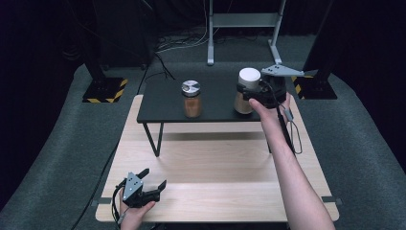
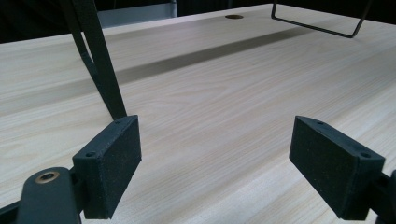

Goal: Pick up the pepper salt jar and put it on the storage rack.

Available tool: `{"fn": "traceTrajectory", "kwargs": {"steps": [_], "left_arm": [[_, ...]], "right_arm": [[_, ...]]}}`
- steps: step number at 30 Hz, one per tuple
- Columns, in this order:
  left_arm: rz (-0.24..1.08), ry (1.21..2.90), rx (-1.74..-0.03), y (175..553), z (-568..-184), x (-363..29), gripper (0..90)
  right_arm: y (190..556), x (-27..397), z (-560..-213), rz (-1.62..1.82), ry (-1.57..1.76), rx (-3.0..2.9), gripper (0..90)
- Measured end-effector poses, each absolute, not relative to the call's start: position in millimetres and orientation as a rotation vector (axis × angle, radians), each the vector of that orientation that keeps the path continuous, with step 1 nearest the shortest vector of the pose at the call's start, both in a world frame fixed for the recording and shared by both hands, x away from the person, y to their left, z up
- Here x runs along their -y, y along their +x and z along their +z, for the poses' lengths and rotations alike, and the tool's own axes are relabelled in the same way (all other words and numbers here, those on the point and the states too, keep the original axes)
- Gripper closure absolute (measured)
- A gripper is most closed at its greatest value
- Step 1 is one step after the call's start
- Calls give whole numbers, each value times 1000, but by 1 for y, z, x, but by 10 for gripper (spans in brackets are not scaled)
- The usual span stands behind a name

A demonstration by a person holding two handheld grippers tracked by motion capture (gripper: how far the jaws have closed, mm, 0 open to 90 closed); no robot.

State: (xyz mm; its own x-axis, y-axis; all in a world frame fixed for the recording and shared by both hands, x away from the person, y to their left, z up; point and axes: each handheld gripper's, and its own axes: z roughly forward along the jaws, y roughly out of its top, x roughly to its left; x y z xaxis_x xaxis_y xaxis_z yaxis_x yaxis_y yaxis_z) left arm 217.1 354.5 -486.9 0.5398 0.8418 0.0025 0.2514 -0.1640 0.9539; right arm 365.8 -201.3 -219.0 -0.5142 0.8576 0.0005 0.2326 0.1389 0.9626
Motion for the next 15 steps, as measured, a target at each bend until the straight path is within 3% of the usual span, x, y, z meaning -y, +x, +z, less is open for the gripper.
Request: {"fn": "traceTrajectory", "kwargs": {"steps": [10, 15], "left_arm": [[682, 1699, -927, 217, -487, -355, 165], [682, 1702, -924, 217, -487, -354, 165]], "right_arm": [[377, 201, -221, 1380, 1091, -1868, 322], [377, 214, -220, 1428, 1112, -1874, 220]]}}
